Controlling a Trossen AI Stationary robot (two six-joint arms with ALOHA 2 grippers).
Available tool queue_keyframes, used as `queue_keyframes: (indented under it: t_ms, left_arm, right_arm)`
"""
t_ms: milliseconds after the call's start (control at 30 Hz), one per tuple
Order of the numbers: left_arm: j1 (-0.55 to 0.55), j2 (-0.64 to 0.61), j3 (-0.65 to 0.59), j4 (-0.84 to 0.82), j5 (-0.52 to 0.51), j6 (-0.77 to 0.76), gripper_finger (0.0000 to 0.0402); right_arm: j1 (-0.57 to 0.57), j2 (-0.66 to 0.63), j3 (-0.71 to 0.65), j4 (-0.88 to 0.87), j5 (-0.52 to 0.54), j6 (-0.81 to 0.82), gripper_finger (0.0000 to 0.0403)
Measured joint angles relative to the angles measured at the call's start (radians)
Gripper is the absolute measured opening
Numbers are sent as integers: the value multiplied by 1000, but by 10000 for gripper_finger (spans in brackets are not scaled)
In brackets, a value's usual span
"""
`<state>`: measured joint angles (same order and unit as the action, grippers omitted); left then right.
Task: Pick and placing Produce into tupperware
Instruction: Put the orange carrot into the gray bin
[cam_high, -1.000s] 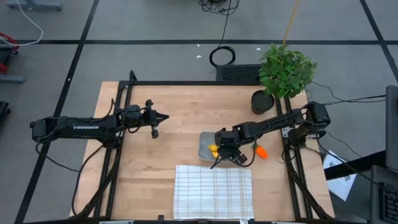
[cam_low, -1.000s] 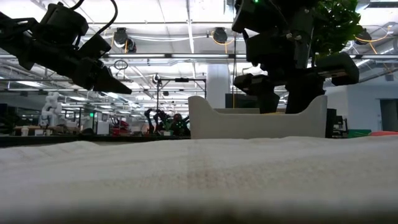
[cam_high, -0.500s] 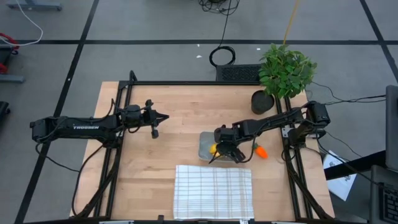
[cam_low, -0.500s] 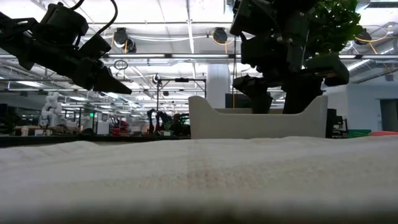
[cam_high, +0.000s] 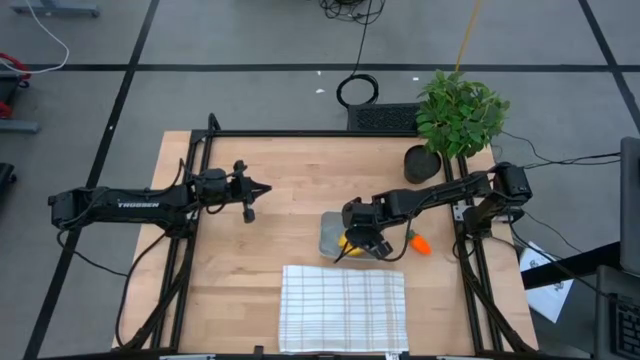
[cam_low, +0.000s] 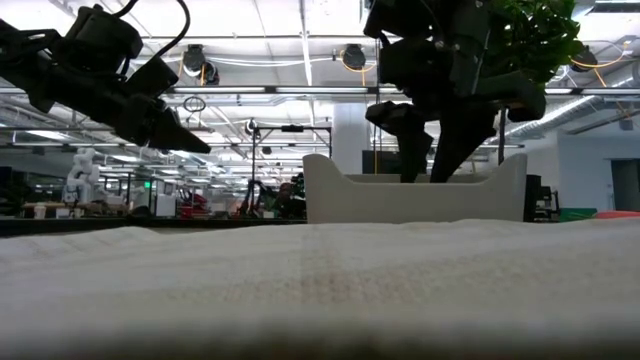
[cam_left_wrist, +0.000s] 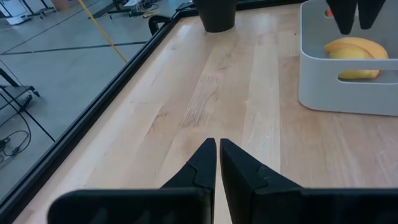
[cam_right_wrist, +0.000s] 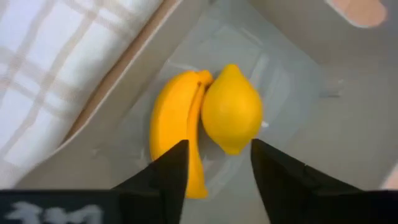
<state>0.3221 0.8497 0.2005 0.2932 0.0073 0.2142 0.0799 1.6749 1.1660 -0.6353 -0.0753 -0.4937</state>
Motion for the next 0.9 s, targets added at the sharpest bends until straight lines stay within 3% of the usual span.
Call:
queue_keyframes:
  t_ms: [300, 600, 900]
  left_arm:
    - [0, 0, 0, -6, 0, 0, 26]
    - [0, 0, 0, -5, -1, 0, 26]
    - [0, 0, 0, -5, -1, 10, 26]
  right_arm:
    - [0, 0, 0, 2, -5, -32, 8]
    - [-1, 0, 11, -23, 3, -40, 2]
    - [-14, -2, 166, -179, 54, -25, 1]
